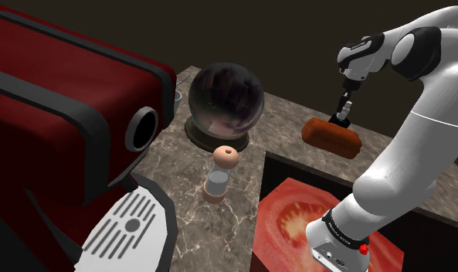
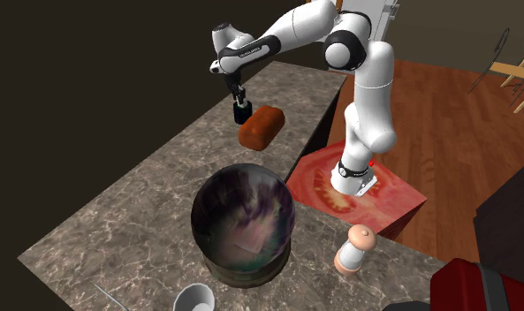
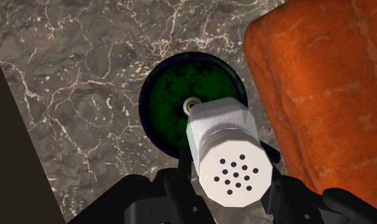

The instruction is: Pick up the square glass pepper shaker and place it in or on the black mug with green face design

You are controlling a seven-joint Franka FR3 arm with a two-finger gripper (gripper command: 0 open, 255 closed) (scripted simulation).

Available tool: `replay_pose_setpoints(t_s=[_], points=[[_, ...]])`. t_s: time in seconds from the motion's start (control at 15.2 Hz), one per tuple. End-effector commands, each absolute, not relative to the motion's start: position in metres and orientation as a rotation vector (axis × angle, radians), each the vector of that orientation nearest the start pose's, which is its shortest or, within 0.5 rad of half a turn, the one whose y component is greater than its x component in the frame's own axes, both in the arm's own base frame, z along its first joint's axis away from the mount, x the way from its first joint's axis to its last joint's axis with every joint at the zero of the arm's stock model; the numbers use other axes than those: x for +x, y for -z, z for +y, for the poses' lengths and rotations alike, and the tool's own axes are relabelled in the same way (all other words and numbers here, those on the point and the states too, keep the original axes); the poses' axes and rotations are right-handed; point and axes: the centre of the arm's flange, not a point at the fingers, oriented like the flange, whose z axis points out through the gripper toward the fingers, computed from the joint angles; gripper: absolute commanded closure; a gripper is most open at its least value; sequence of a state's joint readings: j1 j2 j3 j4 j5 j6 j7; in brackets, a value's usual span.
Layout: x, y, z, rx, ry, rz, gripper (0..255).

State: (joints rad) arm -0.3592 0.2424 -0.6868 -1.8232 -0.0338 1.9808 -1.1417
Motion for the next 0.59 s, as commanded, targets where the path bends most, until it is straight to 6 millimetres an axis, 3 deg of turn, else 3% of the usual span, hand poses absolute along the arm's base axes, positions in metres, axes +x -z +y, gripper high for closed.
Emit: replay_pose_setpoints(t_s=[0.0,0.13,0.2,0.53], points=[[0.3227,-0.4279,-0.5148,-3.18,-0.283,-0.194,255],[0.3226,-0.4279,-0.5148,-3.18,-0.284,-0.194,255],[0.3226,-0.4279,-0.5148,-3.18,-0.284,-0.194,0],[0.3226,-0.4279,-0.5148,-3.18,-0.284,-0.194,0]])
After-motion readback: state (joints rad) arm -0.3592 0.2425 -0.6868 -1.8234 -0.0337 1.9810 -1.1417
